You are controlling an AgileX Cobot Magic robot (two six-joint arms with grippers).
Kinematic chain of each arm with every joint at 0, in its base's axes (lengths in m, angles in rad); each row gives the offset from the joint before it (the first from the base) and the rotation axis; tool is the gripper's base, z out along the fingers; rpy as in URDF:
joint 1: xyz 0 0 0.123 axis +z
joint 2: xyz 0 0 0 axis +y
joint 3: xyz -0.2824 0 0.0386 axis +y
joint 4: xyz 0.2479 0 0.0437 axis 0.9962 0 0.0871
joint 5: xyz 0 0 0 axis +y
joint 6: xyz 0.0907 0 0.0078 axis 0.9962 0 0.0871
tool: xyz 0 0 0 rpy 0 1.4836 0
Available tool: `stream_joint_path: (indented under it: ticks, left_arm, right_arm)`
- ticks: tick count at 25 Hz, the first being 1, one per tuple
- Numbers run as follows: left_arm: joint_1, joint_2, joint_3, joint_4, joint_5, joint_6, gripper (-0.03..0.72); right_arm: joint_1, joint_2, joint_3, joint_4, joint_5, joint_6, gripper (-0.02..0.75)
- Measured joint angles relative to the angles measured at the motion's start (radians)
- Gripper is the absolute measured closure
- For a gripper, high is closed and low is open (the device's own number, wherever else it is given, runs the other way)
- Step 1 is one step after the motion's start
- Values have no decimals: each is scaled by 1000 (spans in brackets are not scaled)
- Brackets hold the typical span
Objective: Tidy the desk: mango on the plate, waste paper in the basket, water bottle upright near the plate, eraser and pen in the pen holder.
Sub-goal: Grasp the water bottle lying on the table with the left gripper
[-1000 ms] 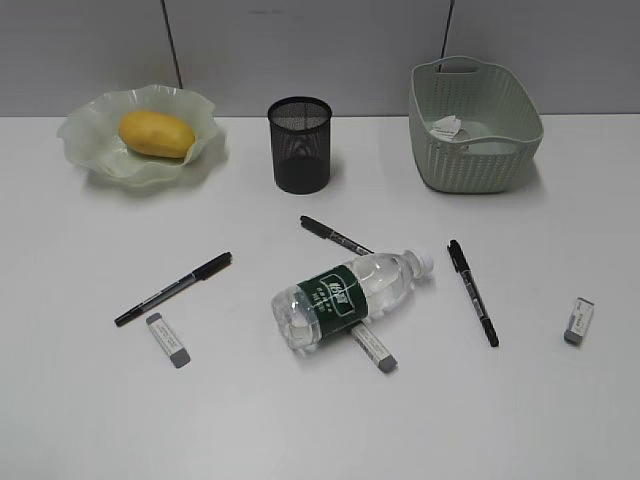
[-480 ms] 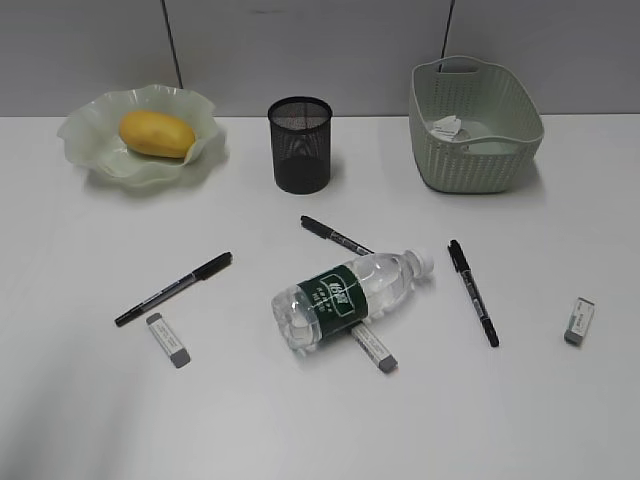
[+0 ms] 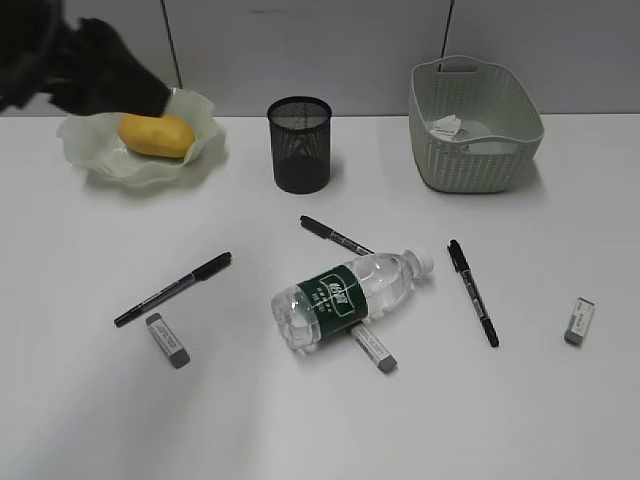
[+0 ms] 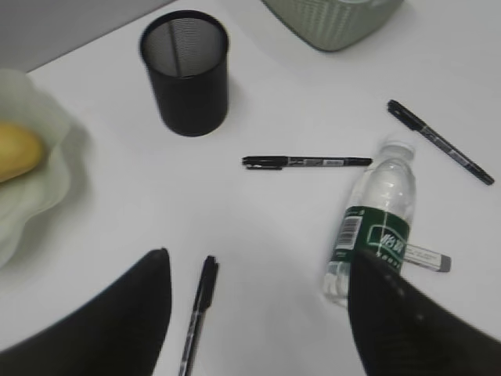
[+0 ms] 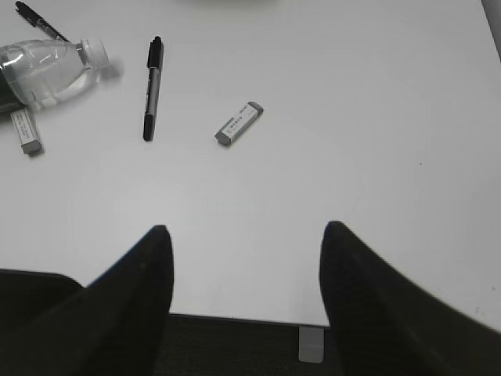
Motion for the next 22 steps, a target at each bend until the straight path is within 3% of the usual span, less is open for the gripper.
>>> stream_joint_path:
  ticks: [9, 15, 22]
  left_arm:
    - [-224, 412, -375, 88, 166, 0, 62]
    - [-313, 684, -645, 180, 382, -2, 58]
    - [-392, 869, -782, 223, 389, -43, 57]
  right_arm:
    - [0, 0, 0, -1, 0, 0, 263]
    - [0, 0, 0, -1, -1, 0, 263]
    - [0, 0, 0, -1, -1, 0, 263]
